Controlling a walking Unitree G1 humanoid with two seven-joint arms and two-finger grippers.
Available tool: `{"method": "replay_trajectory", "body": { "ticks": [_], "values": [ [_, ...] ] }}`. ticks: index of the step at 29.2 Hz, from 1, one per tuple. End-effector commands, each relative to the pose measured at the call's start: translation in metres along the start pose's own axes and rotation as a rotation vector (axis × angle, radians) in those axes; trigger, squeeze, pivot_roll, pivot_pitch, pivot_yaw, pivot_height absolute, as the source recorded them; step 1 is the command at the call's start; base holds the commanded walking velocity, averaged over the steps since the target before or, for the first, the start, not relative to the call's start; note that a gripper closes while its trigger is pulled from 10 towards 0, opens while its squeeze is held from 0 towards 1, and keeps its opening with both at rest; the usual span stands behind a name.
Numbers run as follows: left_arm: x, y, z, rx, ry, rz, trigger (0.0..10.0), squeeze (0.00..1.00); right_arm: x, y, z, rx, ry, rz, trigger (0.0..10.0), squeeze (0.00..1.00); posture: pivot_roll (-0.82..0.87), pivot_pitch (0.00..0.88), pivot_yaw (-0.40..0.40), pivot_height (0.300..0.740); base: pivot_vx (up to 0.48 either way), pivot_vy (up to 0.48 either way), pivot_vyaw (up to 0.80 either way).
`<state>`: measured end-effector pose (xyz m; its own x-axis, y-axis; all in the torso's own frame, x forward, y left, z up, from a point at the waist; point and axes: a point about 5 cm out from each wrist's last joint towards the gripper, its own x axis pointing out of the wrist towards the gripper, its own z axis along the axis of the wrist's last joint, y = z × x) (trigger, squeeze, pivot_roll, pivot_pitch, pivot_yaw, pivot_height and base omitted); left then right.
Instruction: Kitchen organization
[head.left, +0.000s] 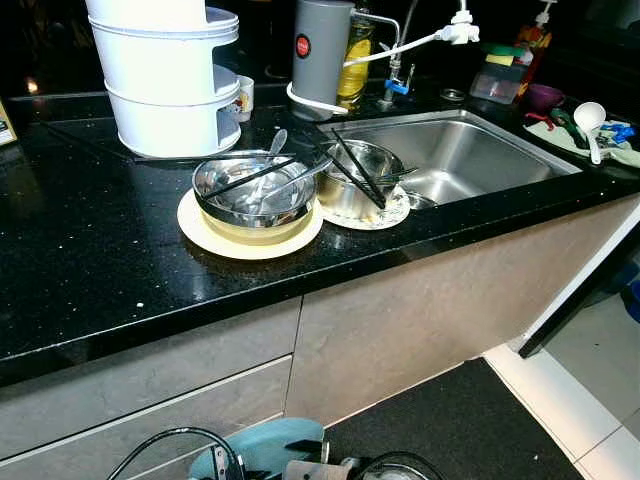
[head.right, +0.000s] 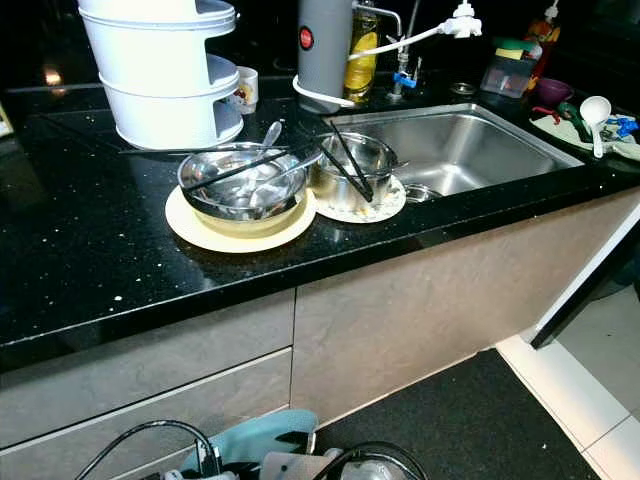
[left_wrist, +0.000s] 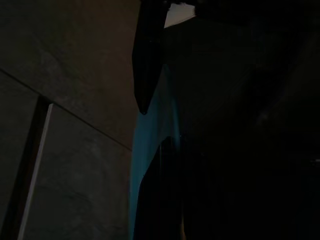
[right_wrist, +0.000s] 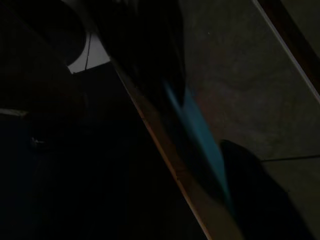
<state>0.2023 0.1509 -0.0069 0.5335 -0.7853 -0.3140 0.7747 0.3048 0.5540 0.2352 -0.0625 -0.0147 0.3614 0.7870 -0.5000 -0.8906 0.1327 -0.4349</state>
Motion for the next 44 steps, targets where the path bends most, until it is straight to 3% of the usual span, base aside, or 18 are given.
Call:
{"method": "replay_trajectory", "body": {
  "ticks": [1, 24, 25, 26, 27, 30, 38, 39, 40, 41, 44],
  "values": [
    [-0.001, -0.001, 0.001, -0.002, -0.011, 0.001, 0.0, 0.0, -0.003, 0.009, -0.005, 0.027, 0.006, 0.025, 0.0, 0.0, -0.01, 0.149, -0.086, 0.74, 0.0, 0.0, 0.0],
    [0.002, 0.002, -0.001, 0.018, 0.006, 0.015, 0.0, 0.0, -0.005, 0.01, -0.006, 0.031, -0.006, 0.048, 0.0, 0.0, -0.01, 0.149, -0.087, 0.74, 0.0, 0.0, 0.0],
    [0.002, 0.002, -0.002, -0.001, 0.011, 0.018, 8.6, 0.06, -0.006, 0.011, -0.006, 0.031, -0.006, 0.05, 0.0, 0.0, -0.02, 0.151, -0.086, 0.74, 0.0, 0.0, 0.0],
    [0.002, 0.002, -0.002, -0.001, 0.011, 0.018, 8.6, 0.06, -0.006, 0.011, -0.006, 0.031, -0.006, 0.05, 0.0, 0.0, -0.02, 0.151, -0.086, 0.74, 0.0, 0.0, 0.0],
    [0.003, 0.001, -0.001, -0.007, 0.002, 0.015, 10.0, 1.0, -0.006, 0.011, -0.007, 0.031, -0.005, 0.051, 0.0, 0.0, -0.02, 0.151, -0.086, 0.74, 0.0, 0.0, 0.0],
    [0.003, 0.001, 0.0, -0.006, -0.009, 0.005, 10.0, 1.0, -0.007, 0.012, -0.008, 0.032, -0.002, 0.053, 0.0, 0.0, -0.02, 0.152, -0.087, 0.74, 0.0, 0.0, 0.0],
    [0.0, -0.003, -0.005, 0.12, 0.039, -0.053, 10.0, 1.0, -0.012, 0.013, -0.014, 0.032, 0.019, 0.054, 0.0, 0.0, -0.02, 0.155, -0.087, 0.74, 0.0, 0.0, 0.0],
    [0.001, -0.004, -0.005, 0.128, 0.041, -0.059, 10.0, 0.45, -0.013, 0.013, -0.014, 0.032, 0.022, 0.055, 0.0, 0.0, -0.02, 0.155, -0.087, 0.74, 0.0, 0.0, 0.0],
    [0.001, -0.004, -0.005, 0.13, 0.039, -0.064, 10.0, 0.45, -0.013, 0.014, -0.015, 0.032, 0.023, 0.055, 0.0, 0.0, -0.02, 0.155, -0.087, 0.74, 0.0, 0.0, 0.0],
    [0.001, -0.005, -0.005, 0.13, 0.043, -0.069, 10.0, 0.0, -0.014, 0.014, -0.015, 0.032, 0.025, 0.056, 0.0, 0.0, -0.02, 0.155, -0.087, 0.74, 0.0, 0.0, 0.0],
    [-0.001, -0.008, -0.011, 0.135, 0.086, -0.094, 10.0, 0.0, -0.02, 0.016, -0.024, 0.039, 0.069, 0.06, 0.0, 0.0, -0.02, 0.155, -0.087, 0.74, 0.0, 0.0, 0.0]
  ]
}}
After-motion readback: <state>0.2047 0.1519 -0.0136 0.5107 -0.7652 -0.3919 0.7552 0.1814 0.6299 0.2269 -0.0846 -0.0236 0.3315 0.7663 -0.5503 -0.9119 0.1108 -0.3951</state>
